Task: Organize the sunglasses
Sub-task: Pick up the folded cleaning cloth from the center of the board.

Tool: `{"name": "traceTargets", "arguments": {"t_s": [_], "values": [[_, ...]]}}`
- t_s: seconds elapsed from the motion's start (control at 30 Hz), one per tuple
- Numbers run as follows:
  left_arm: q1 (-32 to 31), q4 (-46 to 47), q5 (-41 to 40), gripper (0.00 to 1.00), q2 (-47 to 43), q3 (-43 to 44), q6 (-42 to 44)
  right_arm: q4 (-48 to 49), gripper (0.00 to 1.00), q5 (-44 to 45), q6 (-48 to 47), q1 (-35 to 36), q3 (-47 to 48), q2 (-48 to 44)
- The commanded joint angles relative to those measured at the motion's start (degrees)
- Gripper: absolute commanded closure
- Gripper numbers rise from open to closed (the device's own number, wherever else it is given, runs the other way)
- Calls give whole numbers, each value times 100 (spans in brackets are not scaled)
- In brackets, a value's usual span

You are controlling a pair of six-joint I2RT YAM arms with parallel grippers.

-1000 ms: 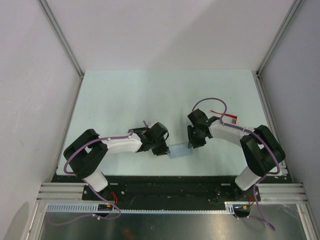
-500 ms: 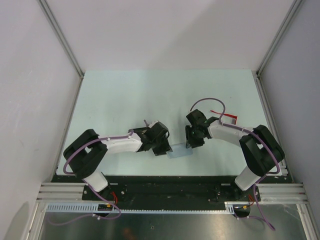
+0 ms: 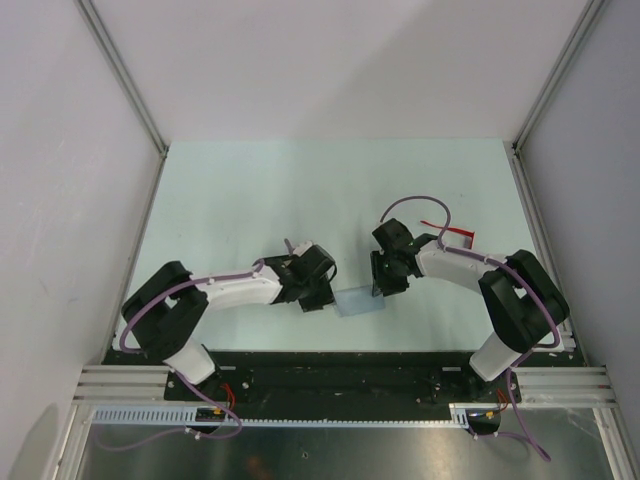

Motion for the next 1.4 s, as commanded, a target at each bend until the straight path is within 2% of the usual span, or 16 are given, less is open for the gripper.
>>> {"name": "traceTargets", "arguments": {"t_s": [0.0,0.2,0.3,0.8,1.03,1.2,1.37], "values": [[-83,-110,-43,55,143,324,176,9,63,25,-81,53,-53,193],[-100,-66,53,54,257,430,193,-9,66,-10,-81,114,-53,237],[-100,-48,80,54,336,465,185,-9,72,-54,-90,123,-53,281],[-109,-13,220,63,653,676,246,-18,83,95,-46,158,-53,272],[-109,-4,142,77,636,588,202,0,89,78,-2,167,-53,211],[-109,-13,141,83,671,588,211,8,92,78,-19,185,-53,184],[-109,-22,115,100,697,650,342,8,98,78,-28,202,-53,53]]}}
